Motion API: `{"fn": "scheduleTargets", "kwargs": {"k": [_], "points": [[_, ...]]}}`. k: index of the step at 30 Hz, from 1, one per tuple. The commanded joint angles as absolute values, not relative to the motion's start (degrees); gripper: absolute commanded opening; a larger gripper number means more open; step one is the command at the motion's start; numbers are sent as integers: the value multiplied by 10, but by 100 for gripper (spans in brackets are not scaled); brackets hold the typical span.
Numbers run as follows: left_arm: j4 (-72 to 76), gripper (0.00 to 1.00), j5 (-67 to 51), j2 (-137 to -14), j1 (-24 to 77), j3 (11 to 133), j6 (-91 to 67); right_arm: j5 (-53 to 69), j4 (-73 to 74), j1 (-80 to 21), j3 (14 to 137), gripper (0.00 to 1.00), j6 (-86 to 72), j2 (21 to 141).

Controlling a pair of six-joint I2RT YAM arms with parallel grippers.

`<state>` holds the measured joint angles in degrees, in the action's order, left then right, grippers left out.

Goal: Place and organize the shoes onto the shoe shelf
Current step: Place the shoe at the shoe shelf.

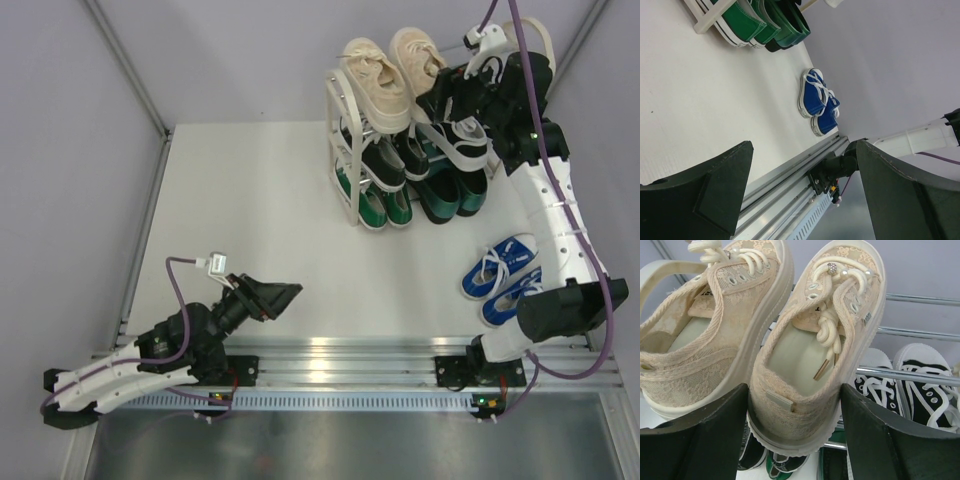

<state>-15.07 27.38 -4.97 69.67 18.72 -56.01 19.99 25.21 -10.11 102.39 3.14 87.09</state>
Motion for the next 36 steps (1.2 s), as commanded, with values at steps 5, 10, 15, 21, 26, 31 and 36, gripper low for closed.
{"fn": "scheduleTargets", "kwargs": {"k": [5,10,15,21,26,31,36], "points": [[-140,89,266,-44,695,185,-557,295,221,-112,1021,41,33,867],[-140,89,265,-45,695,181,-562,289,211,-112,1017,49,22,864],[-140,89,265,-44,695,181,-562,268,214,-112,1014,80,25,852],[-139,90,270,-44,695,187,-546,212,235,-112,1033,99,57,804],[-137,91,279,-47,695,192,-519,245,293,-80,1034,100,107,745],[-131,95,287,-52,695,191,-497,321,425,-30,953,99,211,655],[-117,98,279,-70,695,177,-488,309,552,44,823,99,329,559]]}}
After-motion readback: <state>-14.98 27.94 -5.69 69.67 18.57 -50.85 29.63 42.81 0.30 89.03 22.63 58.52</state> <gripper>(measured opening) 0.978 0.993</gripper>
